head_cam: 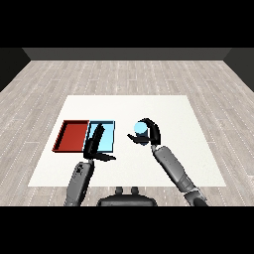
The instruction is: Pick the blue can and put it in the blue box
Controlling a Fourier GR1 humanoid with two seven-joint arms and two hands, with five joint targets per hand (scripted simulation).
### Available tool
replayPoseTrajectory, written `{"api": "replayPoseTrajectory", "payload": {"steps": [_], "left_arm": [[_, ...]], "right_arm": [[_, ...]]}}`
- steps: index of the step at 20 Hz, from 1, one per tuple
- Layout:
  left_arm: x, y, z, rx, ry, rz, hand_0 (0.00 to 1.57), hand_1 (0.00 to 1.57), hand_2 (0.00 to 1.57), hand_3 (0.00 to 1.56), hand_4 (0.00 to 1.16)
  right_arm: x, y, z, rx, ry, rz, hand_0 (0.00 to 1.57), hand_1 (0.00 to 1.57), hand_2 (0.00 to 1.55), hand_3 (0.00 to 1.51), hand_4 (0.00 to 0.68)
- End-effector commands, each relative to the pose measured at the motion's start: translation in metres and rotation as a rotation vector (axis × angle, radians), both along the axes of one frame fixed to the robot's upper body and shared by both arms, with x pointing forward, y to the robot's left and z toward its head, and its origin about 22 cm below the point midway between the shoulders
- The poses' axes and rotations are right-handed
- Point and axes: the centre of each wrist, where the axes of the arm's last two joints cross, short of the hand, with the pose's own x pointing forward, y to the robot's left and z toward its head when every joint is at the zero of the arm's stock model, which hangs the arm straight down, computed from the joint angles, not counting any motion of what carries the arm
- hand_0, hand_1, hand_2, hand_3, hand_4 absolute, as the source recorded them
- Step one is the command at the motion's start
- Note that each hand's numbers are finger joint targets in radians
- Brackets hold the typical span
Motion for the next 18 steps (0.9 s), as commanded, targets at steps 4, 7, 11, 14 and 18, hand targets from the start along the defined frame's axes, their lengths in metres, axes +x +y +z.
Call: {"api": "replayPoseTrajectory", "payload": {"steps": [4,7,11,14,18], "left_arm": [[0.017,-0.033,-0.003,-0.032,0.069,-0.070,0.00,0.00,0.00,0.00,0.00],[0.008,-0.037,-0.002,-0.058,0.106,-0.098,0.00,0.00,0.00,0.00,0.00],[0.006,-0.054,-0.027,-0.034,0.100,-0.086,0.00,0.00,0.00,0.00,0.00],[-0.009,-0.069,-0.026,-0.033,0.129,-0.066,0.00,0.00,0.00,0.00,0.00],[0.010,-0.042,-0.001,-0.042,0.144,-0.087,0.00,0.00,0.00,0.00,0.00]], "right_arm": [[-0.010,-0.010,0.011,-0.045,-0.021,0.026,1.44,1.44,1.45,1.40,0.614],[0.003,-0.006,-0.001,-0.040,-0.036,0.040,1.46,1.46,1.46,1.40,0.612],[-0.004,0.021,-0.001,-0.033,-0.025,0.061,1.47,1.47,1.46,1.40,0.614],[-0.006,0.000,0.003,-0.044,-0.045,0.062,1.49,1.49,1.47,1.40,0.615],[-0.013,0.017,0.022,-0.064,-0.062,0.082,1.49,1.49,1.47,1.40,0.611]]}}
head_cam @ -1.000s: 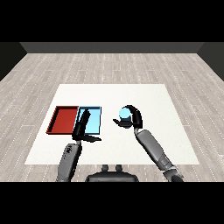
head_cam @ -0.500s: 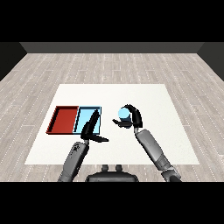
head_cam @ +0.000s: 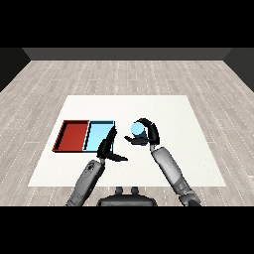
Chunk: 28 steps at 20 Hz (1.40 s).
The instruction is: Pick the blue can and put it in the blue box
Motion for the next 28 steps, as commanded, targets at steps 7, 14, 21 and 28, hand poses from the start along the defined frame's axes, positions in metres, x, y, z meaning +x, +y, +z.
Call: {"api": "replayPoseTrajectory", "payload": {"steps": [7,14,21,28], "left_arm": [[-0.001,-0.005,0.009,-0.039,0.061,-0.016,0.00,0.00,0.00,0.00,0.00],[0.018,-0.023,-0.008,-0.032,0.072,-0.020,0.00,0.00,0.00,0.00,0.00],[0.015,-0.018,-0.028,-0.039,0.061,-0.013,0.00,0.00,0.00,0.00,0.00],[0.022,-0.035,-0.021,-0.042,0.047,-0.006,0.00,0.00,0.00,0.00,0.00]], "right_arm": [[-0.012,0.003,-0.008,-0.002,-0.029,0.057,1.48,1.48,1.46,1.40,0.604],[-0.010,0.038,-0.014,0.020,-0.038,0.070,1.48,1.48,1.46,1.39,0.606],[-0.003,0.033,-0.002,0.016,-0.028,0.099,1.48,1.48,1.46,1.40,0.607],[0.008,0.053,0.017,0.065,-0.011,0.112,1.46,1.46,1.45,1.39,0.628]]}}
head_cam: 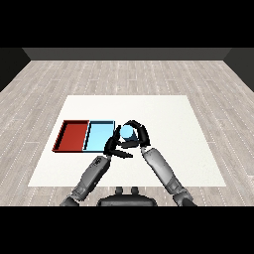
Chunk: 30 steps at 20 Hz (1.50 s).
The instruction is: Pick the blue can and put it in the blue box
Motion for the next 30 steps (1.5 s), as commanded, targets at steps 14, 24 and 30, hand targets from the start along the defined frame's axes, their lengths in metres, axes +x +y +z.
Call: {"api": "replayPoseTrajectory", "payload": {"steps": [14,24,30], "left_arm": [[0.005,-0.029,0.002,0.051,0.047,0.004,0.00,0.00,0.00,0.00,0.42],[-0.004,-0.049,-0.007,-0.122,0.049,0.084,1.57,1.57,1.57,1.47,0.75],[0.009,-0.047,-0.007,-0.114,0.022,0.094,1.57,1.57,1.57,1.51,1.00]], "right_arm": [[-0.022,0.018,-0.018,0.156,0.053,0.026,1.48,1.48,1.46,1.39,0.593],[-0.023,0.023,-0.012,0.262,0.051,0.058,1.46,1.46,1.44,1.40,0.626],[-0.024,0.027,0.003,0.257,0.050,0.043,1.43,1.43,1.44,1.39,0.609]]}}
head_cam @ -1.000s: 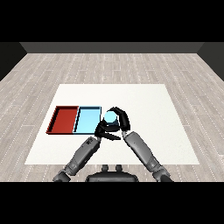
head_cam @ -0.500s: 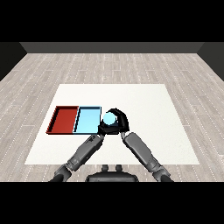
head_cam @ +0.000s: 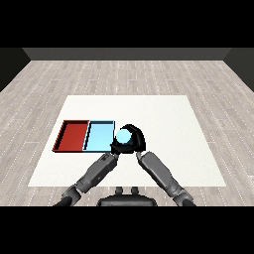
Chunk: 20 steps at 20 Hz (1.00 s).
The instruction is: Pick the blue can and put it in the blue box
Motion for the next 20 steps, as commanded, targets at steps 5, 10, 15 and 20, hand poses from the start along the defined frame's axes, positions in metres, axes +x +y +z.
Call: {"api": "replayPoseTrajectory", "payload": {"steps": [5,10,15,20], "left_arm": [[0.007,-0.004,0.002,-0.018,-0.085,0.021,1.57,1.57,1.57,1.54,1.06],[0.004,0.000,-0.007,-0.017,-0.106,0.043,1.57,1.57,1.57,1.54,1.12],[0.007,0.002,0.001,-0.005,-0.112,0.056,1.57,1.57,1.57,1.52,1.13],[0.007,0.011,-0.010,0.022,-0.092,0.080,1.57,1.57,1.57,1.53,1.14]], "right_arm": [[0.004,-0.017,0.006,0.073,0.038,0.069,1.16,1.16,1.24,1.10,0.397],[0.002,-0.010,-0.001,-0.066,0.023,0.076,0.00,0.00,0.00,0.00,0.000],[0.002,-0.010,-0.008,-0.061,0.029,0.072,0.00,0.00,0.00,0.00,0.000],[0.005,-0.046,-0.003,0.018,0.001,0.016,0.00,0.00,0.00,0.00,0.000]]}}
